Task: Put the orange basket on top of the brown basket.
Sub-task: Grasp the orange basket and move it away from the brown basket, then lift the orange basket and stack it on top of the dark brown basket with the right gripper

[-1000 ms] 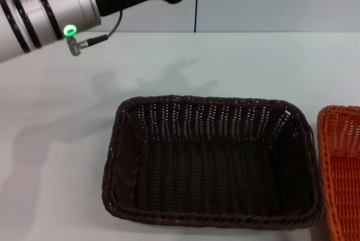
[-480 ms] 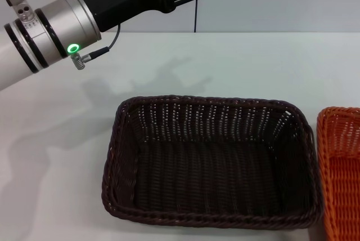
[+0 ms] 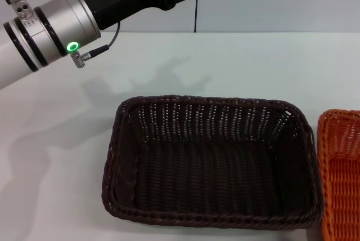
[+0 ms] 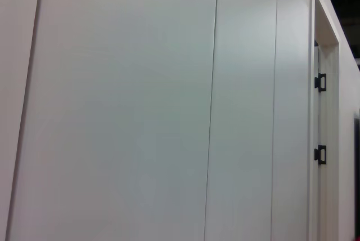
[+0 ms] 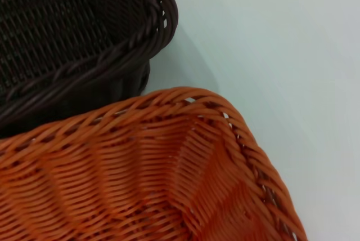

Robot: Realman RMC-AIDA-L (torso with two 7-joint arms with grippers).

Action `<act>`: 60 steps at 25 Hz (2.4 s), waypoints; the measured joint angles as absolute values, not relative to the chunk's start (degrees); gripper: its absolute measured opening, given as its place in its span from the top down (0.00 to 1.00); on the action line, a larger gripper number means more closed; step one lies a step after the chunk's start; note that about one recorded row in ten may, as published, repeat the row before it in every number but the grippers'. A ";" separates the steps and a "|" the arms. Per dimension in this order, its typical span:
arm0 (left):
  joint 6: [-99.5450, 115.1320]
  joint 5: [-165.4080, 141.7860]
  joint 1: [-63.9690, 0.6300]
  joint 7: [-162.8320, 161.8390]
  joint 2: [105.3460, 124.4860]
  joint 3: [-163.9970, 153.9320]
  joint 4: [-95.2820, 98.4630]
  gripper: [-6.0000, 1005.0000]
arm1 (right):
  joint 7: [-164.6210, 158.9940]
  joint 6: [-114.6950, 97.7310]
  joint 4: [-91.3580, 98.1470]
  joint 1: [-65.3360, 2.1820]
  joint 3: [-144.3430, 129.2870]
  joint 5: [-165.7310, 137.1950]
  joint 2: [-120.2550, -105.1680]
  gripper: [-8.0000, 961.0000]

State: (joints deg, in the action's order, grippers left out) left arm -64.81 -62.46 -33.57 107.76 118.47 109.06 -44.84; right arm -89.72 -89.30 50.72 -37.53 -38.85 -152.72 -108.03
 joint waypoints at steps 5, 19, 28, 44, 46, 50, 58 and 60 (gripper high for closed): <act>-64.83 -62.19 -33.58 107.78 118.47 109.07 -44.82 0.14 | -89.81 -90.53 52.46 -36.93 -37.29 -152.74 -107.98 0.69; -64.48 -61.68 -33.41 107.84 118.40 109.46 -44.54 0.14 | -89.10 -100.49 55.12 -33.34 -23.30 -138.78 -101.69 0.73; -64.65 -61.69 -33.56 107.85 118.29 110.08 -43.99 0.14 | -90.15 -101.02 56.51 -32.35 -14.53 -131.38 -101.12 0.79; -64.65 -61.73 -33.51 107.84 118.14 111.28 -43.63 0.14 | -94.89 -95.89 55.51 -31.34 -12.21 -113.42 -102.33 0.79; -64.72 -61.80 -33.51 107.84 118.12 111.69 -43.41 0.14 | -95.89 -95.27 55.36 -31.23 -12.20 -110.32 -102.33 0.79; -64.56 -61.85 -33.51 107.85 118.12 112.66 -43.36 0.14 | -97.22 -94.42 54.50 -31.28 -12.52 -105.61 -102.87 0.79; -64.57 -61.77 -33.46 110.05 118.12 120.95 -43.27 0.14 | -97.87 -94.84 53.88 -32.69 -12.81 -100.37 -108.69 0.79; -64.50 -61.73 -33.46 110.41 118.12 122.22 -43.17 0.14 | -98.27 -94.70 53.90 -33.03 -12.99 -99.29 -110.99 0.79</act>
